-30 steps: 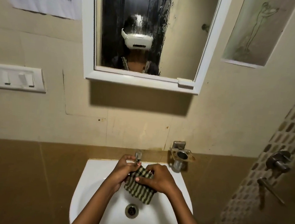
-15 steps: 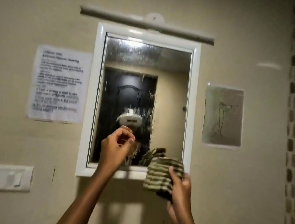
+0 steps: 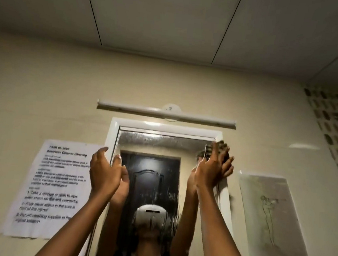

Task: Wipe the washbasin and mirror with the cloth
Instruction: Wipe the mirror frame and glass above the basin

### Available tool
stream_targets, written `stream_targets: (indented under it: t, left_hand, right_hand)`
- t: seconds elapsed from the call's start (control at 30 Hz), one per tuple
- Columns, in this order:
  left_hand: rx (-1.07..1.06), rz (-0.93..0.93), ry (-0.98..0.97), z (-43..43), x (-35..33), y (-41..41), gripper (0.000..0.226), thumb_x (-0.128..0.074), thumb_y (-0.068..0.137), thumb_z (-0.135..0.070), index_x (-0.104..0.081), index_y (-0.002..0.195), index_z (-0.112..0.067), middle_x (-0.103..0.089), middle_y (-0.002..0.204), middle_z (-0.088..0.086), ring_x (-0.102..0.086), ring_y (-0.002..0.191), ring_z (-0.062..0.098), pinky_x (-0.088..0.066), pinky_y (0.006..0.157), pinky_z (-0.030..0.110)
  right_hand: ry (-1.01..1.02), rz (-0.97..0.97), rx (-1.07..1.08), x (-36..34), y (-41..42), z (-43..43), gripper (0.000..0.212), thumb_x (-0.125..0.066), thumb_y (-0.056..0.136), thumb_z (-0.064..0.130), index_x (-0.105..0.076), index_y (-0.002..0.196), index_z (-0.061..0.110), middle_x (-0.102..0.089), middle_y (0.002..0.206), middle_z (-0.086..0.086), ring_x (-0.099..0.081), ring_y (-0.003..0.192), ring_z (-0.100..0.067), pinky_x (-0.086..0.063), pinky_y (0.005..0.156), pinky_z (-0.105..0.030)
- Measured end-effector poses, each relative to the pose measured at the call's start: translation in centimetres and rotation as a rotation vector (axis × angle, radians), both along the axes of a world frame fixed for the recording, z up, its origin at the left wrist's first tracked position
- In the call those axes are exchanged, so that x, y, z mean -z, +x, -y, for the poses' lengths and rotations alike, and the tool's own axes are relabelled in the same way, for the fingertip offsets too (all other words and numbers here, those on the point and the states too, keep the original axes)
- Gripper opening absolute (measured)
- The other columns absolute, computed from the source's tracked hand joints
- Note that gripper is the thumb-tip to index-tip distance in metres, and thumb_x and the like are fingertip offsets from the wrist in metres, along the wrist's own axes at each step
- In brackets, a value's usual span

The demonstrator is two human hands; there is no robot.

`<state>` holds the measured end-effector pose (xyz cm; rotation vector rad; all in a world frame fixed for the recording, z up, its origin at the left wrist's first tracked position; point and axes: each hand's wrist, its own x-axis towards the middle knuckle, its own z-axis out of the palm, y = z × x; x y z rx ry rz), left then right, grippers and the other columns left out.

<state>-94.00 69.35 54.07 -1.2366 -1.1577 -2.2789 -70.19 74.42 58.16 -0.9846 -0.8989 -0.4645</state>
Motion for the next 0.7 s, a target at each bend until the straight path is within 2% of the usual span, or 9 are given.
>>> stream_targets:
  t: [0.13, 0.2, 0.27, 0.3, 0.33, 0.4, 0.5, 0.57, 0.7]
  left_hand:
    - [0.134, 0.136, -0.134, -1.5, -0.5, -2.0, 0.047, -0.045, 0.096, -0.034, -0.046, 0.135, -0.008, -0.051, 0.138, 0.019, -0.049, 0.125, 0.038, -0.04, 0.104, 0.048]
    - [0.171, 0.14, -0.138, -1.9, -0.4, -2.6, 0.045, -0.041, 0.097, -0.039, -0.054, 0.127, -0.009, -0.057, 0.131, 0.019, -0.053, 0.121, 0.039, -0.042, 0.102, 0.047]
    - [0.167, 0.165, -0.1, -2.1, -0.5, -3.0, 0.041, -0.037, 0.098, -0.043, -0.065, 0.095, -0.013, -0.066, 0.108, 0.019, -0.058, 0.109, 0.039, -0.044, 0.093, 0.043]
    - [0.167, 0.19, -0.093, -2.0, -0.7, -3.1, 0.044, -0.036, 0.098, -0.045, -0.06, 0.076, -0.017, -0.066, 0.09, 0.016, -0.059, 0.101, 0.038, -0.043, 0.086, 0.04]
    - [0.163, 0.217, -0.104, -1.8, -0.9, -3.3, 0.048, -0.034, 0.098, -0.048, -0.054, 0.067, -0.017, -0.059, 0.075, 0.011, -0.059, 0.095, 0.037, -0.04, 0.081, 0.038]
    - [0.13, 0.229, -0.134, -1.9, -1.2, -3.9, 0.058, -0.028, 0.096, -0.053, -0.06, 0.076, -0.01, -0.053, 0.07, 0.007, -0.057, 0.091, 0.035, -0.038, 0.079, 0.037]
    - [0.183, 0.218, -0.137, -2.4, -1.5, -5.1, 0.074, -0.022, 0.094, -0.061, -0.068, 0.106, -0.004, -0.067, 0.1, 0.02, -0.061, 0.101, 0.04, -0.047, 0.093, 0.044]
    - [0.312, 0.228, -0.1, -2.5, -1.4, -5.8, 0.077, -0.02, 0.093, -0.063, -0.069, 0.111, -0.006, -0.067, 0.114, 0.023, -0.062, 0.105, 0.041, -0.046, 0.099, 0.051]
    - [0.562, 0.214, -0.057, -2.2, -0.8, -6.3, 0.078, -0.019, 0.094, -0.061, -0.065, 0.117, -0.003, -0.065, 0.12, 0.023, -0.062, 0.109, 0.036, -0.047, 0.101, 0.046]
  right_hand:
    - [-0.058, -0.023, 0.049, -1.7, -1.5, -2.1, 0.054, -0.06, 0.088, 0.029, -0.042, 0.139, 0.034, -0.017, 0.159, -0.01, -0.004, 0.145, -0.042, -0.001, 0.114, -0.059]
    - [-0.045, -0.014, 0.06, -2.9, -1.6, -2.5, 0.054, -0.058, 0.089, 0.031, -0.041, 0.14, 0.034, -0.016, 0.159, -0.009, -0.001, 0.145, -0.041, 0.001, 0.115, -0.06]
    - [-0.04, 0.041, 0.091, -4.3, -1.6, -2.7, 0.053, -0.055, 0.09, 0.033, -0.039, 0.14, 0.033, -0.016, 0.159, -0.01, -0.002, 0.145, -0.042, 0.001, 0.115, -0.061]
    - [-0.032, 0.087, 0.094, -5.0, -1.9, -2.6, 0.052, -0.052, 0.091, 0.035, -0.038, 0.141, 0.033, -0.017, 0.159, -0.01, -0.003, 0.145, -0.041, 0.0, 0.116, -0.06]
    - [-0.021, 0.141, 0.086, -5.7, -2.4, -2.4, 0.05, -0.048, 0.092, 0.039, -0.037, 0.141, 0.033, -0.018, 0.159, -0.009, -0.004, 0.145, -0.041, -0.001, 0.116, -0.06]
    - [-0.006, 0.251, 0.06, -6.9, -4.4, -2.1, 0.05, -0.035, 0.095, 0.049, -0.033, 0.143, 0.035, -0.015, 0.16, -0.005, -0.004, 0.145, -0.039, 0.003, 0.117, -0.058]
    - [0.019, 0.459, 0.025, -7.7, -9.0, -1.2, 0.055, -0.021, 0.094, 0.058, -0.023, 0.146, 0.039, -0.013, 0.16, -0.002, 0.0, 0.146, -0.038, 0.016, 0.112, -0.054]
    - [0.042, 0.62, -0.001, -7.7, -12.6, -0.4, 0.051, -0.02, 0.097, 0.053, -0.022, 0.146, 0.038, -0.021, 0.158, -0.003, -0.003, 0.146, -0.037, 0.015, 0.111, -0.053]
    - [0.034, 0.9, 0.0, -7.3, -19.2, 0.9, 0.049, -0.03, 0.099, 0.038, -0.021, 0.147, 0.035, -0.022, 0.158, -0.003, -0.004, 0.145, -0.039, 0.009, 0.115, -0.056]
